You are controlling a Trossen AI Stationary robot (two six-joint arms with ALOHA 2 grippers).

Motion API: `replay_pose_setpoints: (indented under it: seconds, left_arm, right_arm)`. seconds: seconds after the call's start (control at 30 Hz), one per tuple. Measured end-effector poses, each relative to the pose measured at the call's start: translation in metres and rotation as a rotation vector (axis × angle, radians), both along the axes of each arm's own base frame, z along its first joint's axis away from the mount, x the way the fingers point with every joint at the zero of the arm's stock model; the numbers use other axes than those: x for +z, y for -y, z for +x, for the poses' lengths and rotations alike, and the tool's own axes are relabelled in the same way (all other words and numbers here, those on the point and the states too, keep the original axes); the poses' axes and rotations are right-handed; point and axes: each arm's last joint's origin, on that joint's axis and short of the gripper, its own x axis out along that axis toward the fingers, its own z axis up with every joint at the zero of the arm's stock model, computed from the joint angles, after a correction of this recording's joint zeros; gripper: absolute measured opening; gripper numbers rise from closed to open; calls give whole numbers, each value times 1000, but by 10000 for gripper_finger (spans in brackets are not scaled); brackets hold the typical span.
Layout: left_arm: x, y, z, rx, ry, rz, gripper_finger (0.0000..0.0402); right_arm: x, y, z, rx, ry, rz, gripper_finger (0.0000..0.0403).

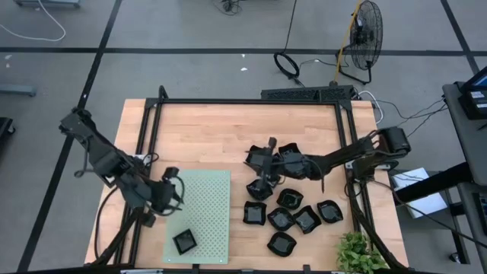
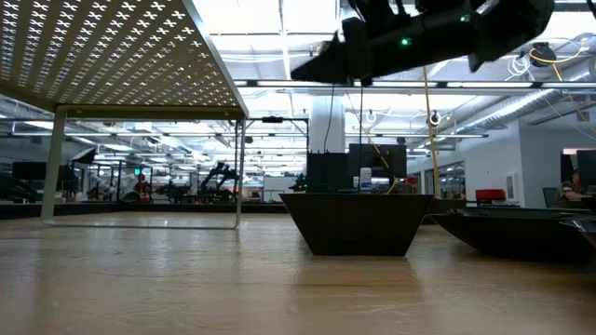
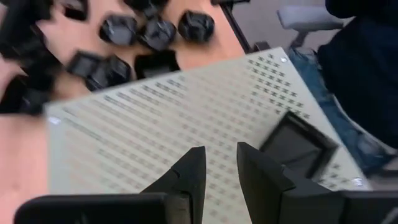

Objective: Pick & Place Mini shaped plates
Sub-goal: Stack the square plate on top of the other square plates on the shelf

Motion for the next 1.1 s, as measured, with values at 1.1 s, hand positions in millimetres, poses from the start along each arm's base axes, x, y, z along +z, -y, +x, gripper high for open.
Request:
replay_pose_setpoints:
  seconds: [1.1]
  left_arm:
    - [-61, -110, -32, 276, 505, -123, 95]
  right_arm:
    - [-46, 25, -63, -226, -779, 630, 164]
